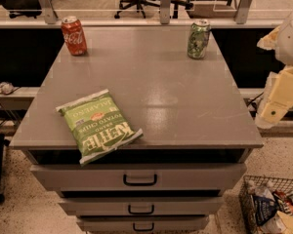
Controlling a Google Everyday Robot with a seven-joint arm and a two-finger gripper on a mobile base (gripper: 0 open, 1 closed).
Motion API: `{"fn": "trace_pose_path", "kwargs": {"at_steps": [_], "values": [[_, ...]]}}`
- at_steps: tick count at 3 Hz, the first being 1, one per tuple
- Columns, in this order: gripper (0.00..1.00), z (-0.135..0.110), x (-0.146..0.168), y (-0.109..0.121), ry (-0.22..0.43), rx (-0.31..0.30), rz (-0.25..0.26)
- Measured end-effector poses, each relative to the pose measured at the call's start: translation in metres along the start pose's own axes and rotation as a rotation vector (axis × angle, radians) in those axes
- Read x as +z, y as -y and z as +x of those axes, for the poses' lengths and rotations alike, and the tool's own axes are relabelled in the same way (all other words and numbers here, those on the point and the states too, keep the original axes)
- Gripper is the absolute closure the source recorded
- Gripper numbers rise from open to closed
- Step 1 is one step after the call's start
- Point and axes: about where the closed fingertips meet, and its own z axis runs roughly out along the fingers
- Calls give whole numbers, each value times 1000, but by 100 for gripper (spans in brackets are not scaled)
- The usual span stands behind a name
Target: Knock green can over
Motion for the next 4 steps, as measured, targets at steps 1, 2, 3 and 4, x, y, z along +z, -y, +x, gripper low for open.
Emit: {"fn": "trace_pose_path", "kwargs": {"at_steps": [1,2,3,4], "values": [[0,12,27,49,76,71,58],[0,22,61,107,185,154,107],[0,19,99,162,311,225,133],[0,5,129,204,447,290,142]]}}
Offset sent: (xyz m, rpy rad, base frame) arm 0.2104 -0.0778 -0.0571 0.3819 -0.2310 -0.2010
